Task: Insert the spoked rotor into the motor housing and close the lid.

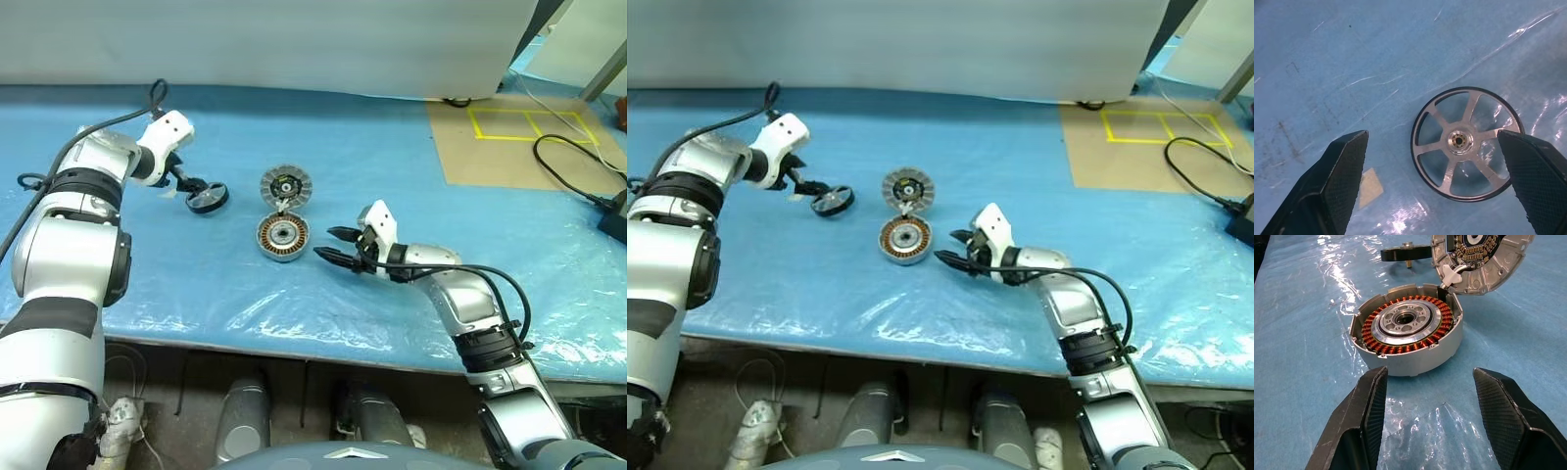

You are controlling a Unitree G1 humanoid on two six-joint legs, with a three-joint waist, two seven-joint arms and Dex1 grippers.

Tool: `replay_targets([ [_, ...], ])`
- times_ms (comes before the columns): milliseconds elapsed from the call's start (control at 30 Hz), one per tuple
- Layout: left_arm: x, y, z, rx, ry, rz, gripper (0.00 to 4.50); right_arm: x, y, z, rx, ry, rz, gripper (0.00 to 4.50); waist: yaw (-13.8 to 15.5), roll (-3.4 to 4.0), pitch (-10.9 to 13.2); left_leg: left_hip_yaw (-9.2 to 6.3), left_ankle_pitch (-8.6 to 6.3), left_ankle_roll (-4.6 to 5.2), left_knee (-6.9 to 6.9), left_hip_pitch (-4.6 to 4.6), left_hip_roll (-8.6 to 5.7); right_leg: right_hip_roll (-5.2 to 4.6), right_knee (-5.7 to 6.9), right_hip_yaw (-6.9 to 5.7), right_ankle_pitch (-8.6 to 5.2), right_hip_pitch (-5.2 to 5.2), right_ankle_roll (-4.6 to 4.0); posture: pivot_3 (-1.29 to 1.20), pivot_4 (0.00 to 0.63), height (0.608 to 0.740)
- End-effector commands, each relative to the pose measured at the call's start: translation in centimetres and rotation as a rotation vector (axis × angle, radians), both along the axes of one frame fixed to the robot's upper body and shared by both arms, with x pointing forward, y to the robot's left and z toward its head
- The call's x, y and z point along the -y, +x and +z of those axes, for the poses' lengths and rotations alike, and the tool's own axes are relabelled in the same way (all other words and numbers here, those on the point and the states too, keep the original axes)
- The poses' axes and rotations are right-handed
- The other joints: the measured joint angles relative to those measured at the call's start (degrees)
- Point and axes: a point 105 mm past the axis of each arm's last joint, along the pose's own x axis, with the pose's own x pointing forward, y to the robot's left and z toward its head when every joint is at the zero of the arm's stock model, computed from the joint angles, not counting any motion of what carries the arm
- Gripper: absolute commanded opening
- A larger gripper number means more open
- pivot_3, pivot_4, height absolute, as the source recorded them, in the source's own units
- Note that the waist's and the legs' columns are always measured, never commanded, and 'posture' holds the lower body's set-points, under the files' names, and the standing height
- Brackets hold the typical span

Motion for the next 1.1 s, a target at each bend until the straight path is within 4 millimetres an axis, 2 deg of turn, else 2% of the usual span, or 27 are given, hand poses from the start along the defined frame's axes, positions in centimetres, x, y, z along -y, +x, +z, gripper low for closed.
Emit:
replay_targets([
  [33,0.1,0.1,0.2,-0.011,0.111,-0.037,4.45,-0.8,0.1,1.0,0.028,0.014,0.034,2.9,0.0,-0.01,0.0,0.0,0.0,0.0,0.0,-0.01,0.0,0.0,0.0,0.0,0.0,0.0,0.0,0.0,0.15,0.74],
  [167,-0.1,-0.1,-0.5,-0.047,0.2,-0.047,4.45,-0.4,0.3,0.9,0.017,0.008,0.029,2.9,0.0,-0.04,0.0,0.0,0.0,0.0,0.01,-0.02,0.0,0.0,0.01,-0.01,0.01,0.0,0.01,0.0,0.15,0.74],
  [300,0.1,0.4,0.0,-0.019,0.265,-0.038,4.45,0.1,0.1,0.4,0.009,-0.021,0.03,2.9,0.1,-0.07,0.0,-0.01,0.0,0.0,0.01,-0.04,0.0,0.0,0.0,-0.03,0.01,0.0,0.02,0.0,0.15,0.74],
  [567,1.8,0.9,-0.8,0.0,0.268,-0.073,4.45,0.7,-0.1,-0.2,0.008,-0.036,0.006,2.9,0.4,-0.08,0.0,-0.03,0.0,0.01,0.03,-0.03,0.0,-0.01,0.01,-0.06,0.02,0.03,0.02,0.0,0.15,0.74],
  [767,1.9,0.5,-1.4,-0.043,0.304,-0.115,4.45,1.1,-0.3,-1.8,0.001,-0.051,-0.01,2.9,0.5,-0.09,0.0,-0.03,0.0,0.01,0.04,-0.02,0.0,-0.01,0.03,-0.07,0.02,0.03,0.03,0.0,0.15,0.74],
  [900,2.4,0.6,-0.1,-0.033,0.273,-0.134,4.45,1.6,-0.1,-2.6,-0.008,-0.048,-0.017,2.9,0.8,-0.1,0.1,-0.04,-0.01,0.02,0.05,-0.02,0.0,-0.01,0.03,-0.07,0.02,0.03,0.03,0.0,0.15,0.74],
  [1100,3.2,0.8,1.9,-0.009,0.278,-0.156,4.45,3.3,0.9,-4.4,-0.019,-0.067,-0.019,2.9,1.1,-0.13,0.1,-0.04,-0.11,0.19,0.12,0.0,0.0,-0.04,0.05,-0.09,0.02,0.09,0.02,0.0,0.15,0.74],
])
